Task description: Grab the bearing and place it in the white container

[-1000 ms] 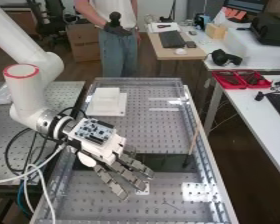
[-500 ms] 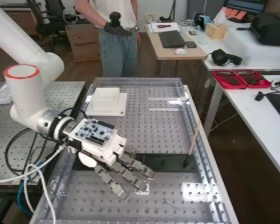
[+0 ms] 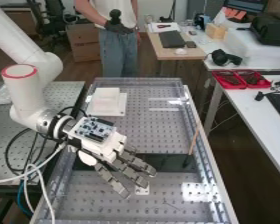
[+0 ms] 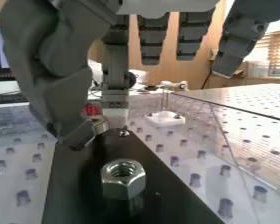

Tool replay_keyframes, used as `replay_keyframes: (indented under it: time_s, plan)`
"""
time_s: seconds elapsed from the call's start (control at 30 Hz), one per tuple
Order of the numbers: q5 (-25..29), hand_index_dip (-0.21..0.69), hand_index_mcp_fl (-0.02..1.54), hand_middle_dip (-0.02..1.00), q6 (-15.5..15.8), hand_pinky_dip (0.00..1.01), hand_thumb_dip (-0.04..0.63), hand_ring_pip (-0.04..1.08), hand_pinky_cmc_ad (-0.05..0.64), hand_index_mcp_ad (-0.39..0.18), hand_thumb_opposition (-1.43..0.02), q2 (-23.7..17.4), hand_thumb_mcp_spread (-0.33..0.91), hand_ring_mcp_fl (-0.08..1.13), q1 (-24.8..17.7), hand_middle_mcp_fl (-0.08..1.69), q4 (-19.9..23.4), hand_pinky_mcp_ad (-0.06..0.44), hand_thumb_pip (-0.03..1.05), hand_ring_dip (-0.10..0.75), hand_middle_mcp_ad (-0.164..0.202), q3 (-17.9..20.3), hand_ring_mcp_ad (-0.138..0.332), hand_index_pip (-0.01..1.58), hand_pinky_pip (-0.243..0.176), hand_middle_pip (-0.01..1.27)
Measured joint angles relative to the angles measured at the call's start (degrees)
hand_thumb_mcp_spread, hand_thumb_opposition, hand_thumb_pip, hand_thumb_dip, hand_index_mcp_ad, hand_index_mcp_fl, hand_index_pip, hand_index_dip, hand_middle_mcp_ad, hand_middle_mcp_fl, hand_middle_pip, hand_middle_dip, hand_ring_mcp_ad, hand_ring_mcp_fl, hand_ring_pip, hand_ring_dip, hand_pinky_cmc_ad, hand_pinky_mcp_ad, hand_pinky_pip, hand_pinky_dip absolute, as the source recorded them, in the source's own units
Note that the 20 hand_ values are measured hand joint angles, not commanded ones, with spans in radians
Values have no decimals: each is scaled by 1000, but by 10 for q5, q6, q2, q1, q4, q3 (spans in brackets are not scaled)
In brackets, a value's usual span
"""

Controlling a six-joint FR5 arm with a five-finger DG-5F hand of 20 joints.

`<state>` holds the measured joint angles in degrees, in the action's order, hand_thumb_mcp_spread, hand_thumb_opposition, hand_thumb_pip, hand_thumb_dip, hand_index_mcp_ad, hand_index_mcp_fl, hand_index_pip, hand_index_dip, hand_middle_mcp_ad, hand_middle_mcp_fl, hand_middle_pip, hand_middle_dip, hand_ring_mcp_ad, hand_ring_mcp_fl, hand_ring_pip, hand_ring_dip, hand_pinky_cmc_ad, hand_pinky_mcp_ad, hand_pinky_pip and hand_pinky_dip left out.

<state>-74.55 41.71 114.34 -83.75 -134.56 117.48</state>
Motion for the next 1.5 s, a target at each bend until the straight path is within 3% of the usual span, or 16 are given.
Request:
replay_keyframes:
  time_s: [0.43, 1.03, 1.5]
  plan:
    - [-8, 73, 302, 169, 6, 225, 291, 82, 401, -87, -874, -63, 340, -3, -31, 2, -24, 311, 634, 79, 52, 7, 147, 1489, -61, 119]
    - [77, 73, 316, 169, 7, 225, 291, 82, 379, -87, -871, -145, 340, -3, -177, 2, -118, 309, 634, 79, 47, 44, 127, 1477, -59, 122]
    - [24, 73, 316, 169, 2, 223, 291, 82, 379, -87, -874, -207, 340, -3, -254, 2, -113, 309, 634, 79, 51, 117, 127, 1477, -59, 122]
